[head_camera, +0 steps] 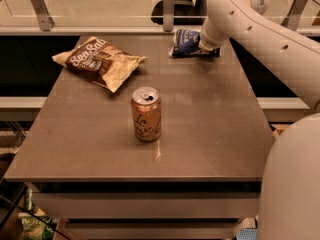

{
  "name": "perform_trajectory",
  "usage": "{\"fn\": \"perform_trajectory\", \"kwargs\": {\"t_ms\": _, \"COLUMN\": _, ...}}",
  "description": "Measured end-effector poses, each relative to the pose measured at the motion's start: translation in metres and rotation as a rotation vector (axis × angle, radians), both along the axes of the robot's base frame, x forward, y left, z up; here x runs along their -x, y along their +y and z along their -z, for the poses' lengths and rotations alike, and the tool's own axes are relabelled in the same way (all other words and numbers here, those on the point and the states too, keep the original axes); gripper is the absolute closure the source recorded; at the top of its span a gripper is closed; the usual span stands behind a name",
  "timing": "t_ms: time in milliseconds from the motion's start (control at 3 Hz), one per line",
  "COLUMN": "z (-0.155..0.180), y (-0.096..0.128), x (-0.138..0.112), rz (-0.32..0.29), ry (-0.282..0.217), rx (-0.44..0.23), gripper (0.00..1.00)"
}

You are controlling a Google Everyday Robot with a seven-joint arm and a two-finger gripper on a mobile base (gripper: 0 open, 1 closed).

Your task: Pick blue chip bag

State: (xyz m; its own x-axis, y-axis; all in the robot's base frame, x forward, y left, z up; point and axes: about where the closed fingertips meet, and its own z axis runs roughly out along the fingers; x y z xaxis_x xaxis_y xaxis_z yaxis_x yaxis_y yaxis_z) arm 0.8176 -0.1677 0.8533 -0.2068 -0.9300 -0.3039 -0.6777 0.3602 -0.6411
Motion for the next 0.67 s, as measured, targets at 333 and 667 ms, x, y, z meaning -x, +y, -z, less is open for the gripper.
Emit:
{"fn": "perform_trajectory", "kwargs": {"t_ms": 333, "z": 0.0000, "y": 0.0000, "x": 0.0000, "rz": 0.000, "ry": 0.000, "rx": 0.000, "gripper": 1.00}}
{"fn": "perform_trajectory", "kwargs": {"t_ms": 667, "z": -0.0001, "y": 0.0000, "x": 0.0000, "rz": 0.000, "ry": 0.000, "rx": 0.000, "gripper": 1.00}}
